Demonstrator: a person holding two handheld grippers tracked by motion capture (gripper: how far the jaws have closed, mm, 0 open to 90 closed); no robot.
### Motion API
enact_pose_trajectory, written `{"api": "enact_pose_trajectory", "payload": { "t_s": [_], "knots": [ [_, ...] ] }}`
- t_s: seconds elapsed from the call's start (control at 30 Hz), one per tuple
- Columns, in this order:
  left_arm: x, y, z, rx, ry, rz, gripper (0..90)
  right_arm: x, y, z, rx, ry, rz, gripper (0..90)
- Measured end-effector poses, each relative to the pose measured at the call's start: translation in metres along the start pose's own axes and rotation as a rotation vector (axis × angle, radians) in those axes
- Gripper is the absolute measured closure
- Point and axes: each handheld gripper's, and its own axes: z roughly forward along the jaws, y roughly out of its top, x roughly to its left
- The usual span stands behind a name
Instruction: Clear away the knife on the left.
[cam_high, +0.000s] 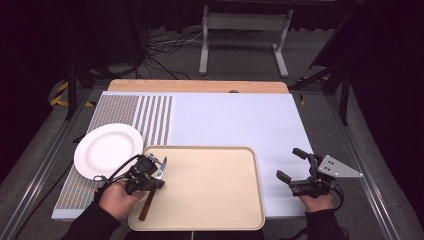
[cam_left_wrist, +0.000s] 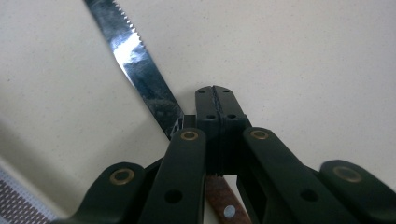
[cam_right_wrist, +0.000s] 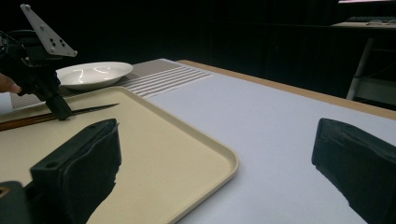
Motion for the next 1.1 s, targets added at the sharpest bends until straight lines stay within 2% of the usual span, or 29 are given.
{"api": "enact_pose_trajectory", "payload": {
  "t_s": [0.1,0.33,0.47,0.5,0.63,0.7,0.87,1.03,1.1],
  "knots": [
    [0.002,-0.003,-0.001,0.0,-0.003,-0.015,90.0,0.0,0.0,0.0,0.001,0.0,-0.001,2.1],
    [0.003,-0.004,-0.002,-0.001,0.004,-0.007,90.0,0.0,0.0,0.001,0.002,0.0,-0.003,2.1],
    [0.002,-0.004,-0.002,-0.008,-0.024,-0.004,89.7,0.0,0.0,0.001,0.005,0.0,0.0,2.1],
    [0.002,-0.004,-0.003,-0.004,-0.028,0.003,86.0,0.0,0.0,0.001,0.004,0.0,-0.002,2.1],
    [-0.002,-0.005,-0.005,-0.005,-0.036,0.016,83.7,0.0,0.0,0.001,0.006,0.0,0.0,2.1],
    [-0.004,-0.006,-0.007,0.0,-0.04,0.021,78.0,0.0,0.0,0.001,0.006,0.0,0.0,2.1],
    [-0.01,-0.01,-0.008,0.038,-0.04,0.062,78.2,0.0,0.0,0.001,0.006,0.0,-0.001,2.1],
    [-0.01,-0.014,-0.018,0.003,-0.052,0.064,76.4,0.0,0.0,0.001,0.006,-0.001,0.0,2.1],
    [-0.01,-0.014,-0.023,-0.022,-0.051,0.08,72.5,0.0,0.0,0.001,0.004,0.001,0.0,2.1]
  ]
}}
